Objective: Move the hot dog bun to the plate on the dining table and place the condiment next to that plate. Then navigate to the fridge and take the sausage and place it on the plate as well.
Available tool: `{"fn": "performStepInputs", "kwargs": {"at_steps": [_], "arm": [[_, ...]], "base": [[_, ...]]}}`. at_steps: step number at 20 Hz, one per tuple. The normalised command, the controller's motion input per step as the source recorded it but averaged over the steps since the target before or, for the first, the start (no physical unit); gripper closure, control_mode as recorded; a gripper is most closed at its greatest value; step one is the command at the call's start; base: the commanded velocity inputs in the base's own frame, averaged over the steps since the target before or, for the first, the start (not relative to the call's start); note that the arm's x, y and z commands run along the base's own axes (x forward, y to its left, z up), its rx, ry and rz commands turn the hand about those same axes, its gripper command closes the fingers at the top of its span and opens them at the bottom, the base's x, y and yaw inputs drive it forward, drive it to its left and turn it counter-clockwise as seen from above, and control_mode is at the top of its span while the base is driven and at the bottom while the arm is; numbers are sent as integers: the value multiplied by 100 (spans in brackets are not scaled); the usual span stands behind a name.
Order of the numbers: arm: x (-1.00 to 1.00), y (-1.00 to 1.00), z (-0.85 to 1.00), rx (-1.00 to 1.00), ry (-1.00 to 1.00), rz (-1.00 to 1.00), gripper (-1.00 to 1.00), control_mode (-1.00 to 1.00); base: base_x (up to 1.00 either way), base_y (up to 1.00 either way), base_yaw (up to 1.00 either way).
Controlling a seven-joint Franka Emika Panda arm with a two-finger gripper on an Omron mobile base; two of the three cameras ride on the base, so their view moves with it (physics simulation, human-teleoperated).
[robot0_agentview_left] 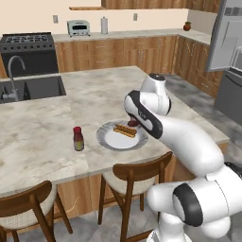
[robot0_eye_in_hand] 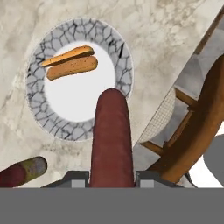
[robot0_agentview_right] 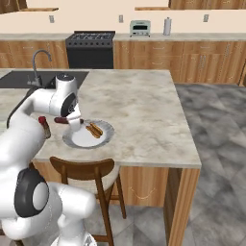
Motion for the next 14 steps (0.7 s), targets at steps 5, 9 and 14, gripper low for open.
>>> {"fn": "performStepInputs", "kwargs": {"at_steps": [5, 9, 14], "arm": [[47, 10, -62, 0, 6, 0, 100, -100], [46, 4, -52, 0, 2, 0, 100, -100], [45, 0, -39, 0, 0, -3, 100, -100]], "base": [[0, 0, 0], [0, 0, 0], [0, 0, 0]]}}
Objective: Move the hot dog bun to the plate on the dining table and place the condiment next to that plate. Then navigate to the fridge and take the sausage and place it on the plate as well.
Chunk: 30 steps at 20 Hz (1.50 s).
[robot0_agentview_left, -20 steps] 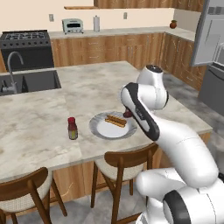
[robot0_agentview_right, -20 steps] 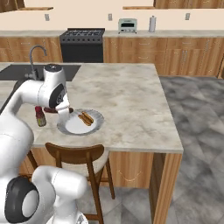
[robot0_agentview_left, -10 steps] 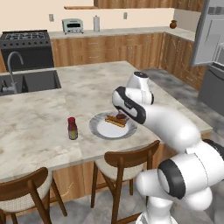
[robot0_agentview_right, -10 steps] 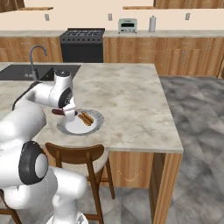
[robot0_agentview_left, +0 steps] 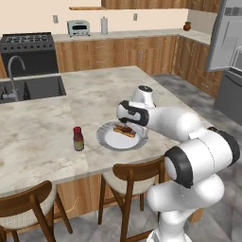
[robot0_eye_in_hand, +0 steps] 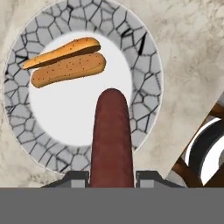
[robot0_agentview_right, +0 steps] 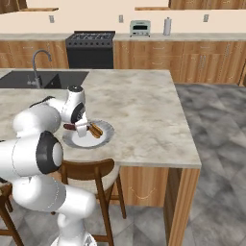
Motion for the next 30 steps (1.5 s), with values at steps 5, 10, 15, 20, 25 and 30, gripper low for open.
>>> {"fn": "performStepInputs", "kwargs": {"at_steps": [5, 10, 15, 20, 25, 30], "arm": [[43, 8, -39, 0, 0, -4, 100, -100], [29, 19, -37, -3, 0, -6, 100, -100], [20, 13, -31, -1, 1, -7, 100, -100], [23, 0, -26, 0, 5, -4, 100, -100], [14, 0, -22, 0, 3, 0, 100, -100], [8, 0, -24, 0, 0, 0, 100, -100]], "base": [[0, 0, 0], [0, 0, 0], [0, 0, 0], [0, 0, 0], [0, 0, 0], [0, 0, 0]]}}
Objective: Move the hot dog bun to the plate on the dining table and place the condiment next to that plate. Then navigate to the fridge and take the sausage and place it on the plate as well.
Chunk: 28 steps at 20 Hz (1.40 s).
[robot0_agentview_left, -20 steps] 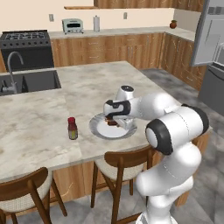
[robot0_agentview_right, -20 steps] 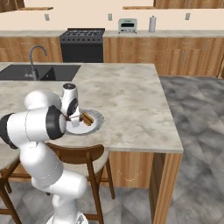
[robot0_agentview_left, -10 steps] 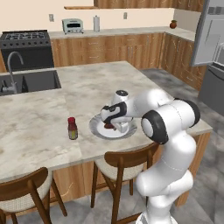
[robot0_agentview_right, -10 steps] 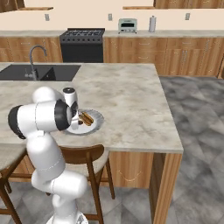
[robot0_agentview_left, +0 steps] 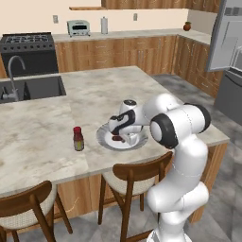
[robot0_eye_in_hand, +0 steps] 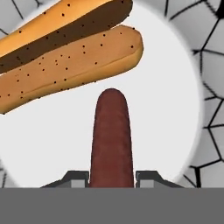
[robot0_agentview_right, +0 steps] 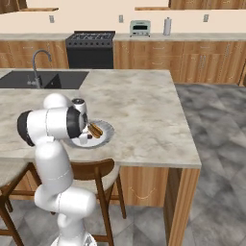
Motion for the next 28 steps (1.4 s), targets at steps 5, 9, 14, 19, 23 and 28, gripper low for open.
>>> {"fn": "performStepInputs", "kwargs": {"at_steps": [5, 9, 14, 19, 23, 28], "arm": [[3, 1, -31, 0, 0, -1, -100, -100], [0, -1, 4, 0, 0, -1, -100, -100], [0, -14, 52, 0, 0, 0, -100, -100], [0, -20, 61, 0, 0, 0, -100, -100], [-15, -16, 48, 0, 0, 0, -100, -100], [-51, -5, 33, 0, 0, 0, -100, -100]], "base": [[0, 0, 0], [0, 0, 0], [0, 0, 0], [0, 0, 0], [0, 0, 0], [0, 0, 0]]}}
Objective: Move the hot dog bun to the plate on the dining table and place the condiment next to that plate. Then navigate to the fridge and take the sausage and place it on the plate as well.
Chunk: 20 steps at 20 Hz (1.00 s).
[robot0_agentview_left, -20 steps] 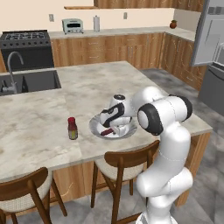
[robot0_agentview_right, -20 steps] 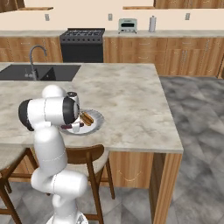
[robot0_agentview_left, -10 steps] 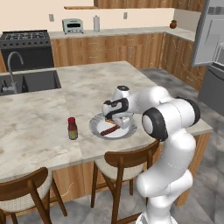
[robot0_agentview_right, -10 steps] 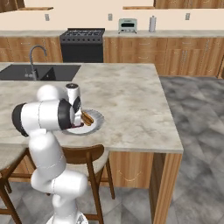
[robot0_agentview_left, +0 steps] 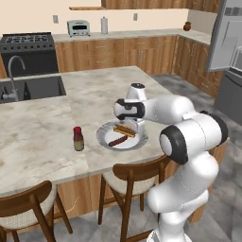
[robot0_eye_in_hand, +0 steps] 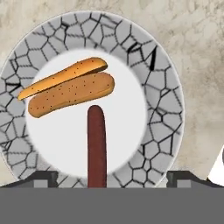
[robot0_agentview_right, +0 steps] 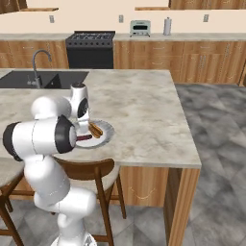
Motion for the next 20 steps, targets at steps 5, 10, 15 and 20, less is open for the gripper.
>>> {"fn": "performStepInputs", "kwargs": {"at_steps": [5, 10, 15, 20], "arm": [[-65, 0, 21, 0, -2, 0, -100, -100], [-77, -4, 38, -1, -10, 0, -100, -100], [-68, -17, 50, 0, -8, 0, -100, -100], [-63, -25, 61, -1, -13, 0, -100, -100]], "base": [[0, 0, 0], [0, 0, 0], [0, 0, 0], [0, 0, 0]]}}
